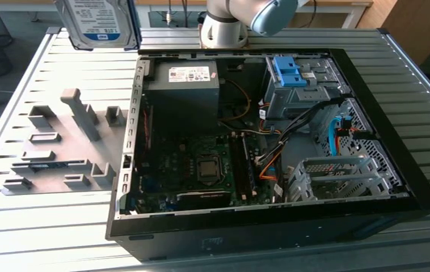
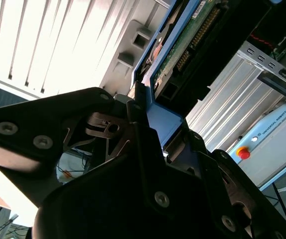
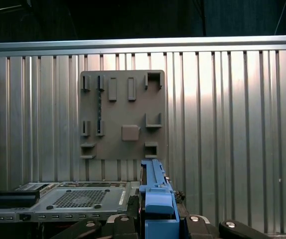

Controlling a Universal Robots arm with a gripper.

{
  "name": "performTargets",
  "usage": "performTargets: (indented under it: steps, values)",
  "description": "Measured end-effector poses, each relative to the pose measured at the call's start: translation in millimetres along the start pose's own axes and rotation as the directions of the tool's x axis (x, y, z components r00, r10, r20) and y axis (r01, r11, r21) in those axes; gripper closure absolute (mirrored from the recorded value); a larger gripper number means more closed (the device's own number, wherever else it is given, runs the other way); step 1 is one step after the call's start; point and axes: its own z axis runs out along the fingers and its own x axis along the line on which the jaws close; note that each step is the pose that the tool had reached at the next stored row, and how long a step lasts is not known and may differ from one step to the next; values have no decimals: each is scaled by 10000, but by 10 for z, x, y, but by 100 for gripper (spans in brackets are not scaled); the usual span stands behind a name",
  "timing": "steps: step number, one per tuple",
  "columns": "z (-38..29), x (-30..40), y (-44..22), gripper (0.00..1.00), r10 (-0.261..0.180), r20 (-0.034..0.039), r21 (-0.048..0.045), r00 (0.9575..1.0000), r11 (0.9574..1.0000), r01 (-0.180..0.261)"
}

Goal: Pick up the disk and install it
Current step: 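Pick up the disk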

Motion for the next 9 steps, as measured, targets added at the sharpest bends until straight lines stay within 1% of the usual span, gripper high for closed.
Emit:
performTargets:
  steps: [9]
  values:
    - [0,2,-62,64,0,1,0,10000,10000,0]
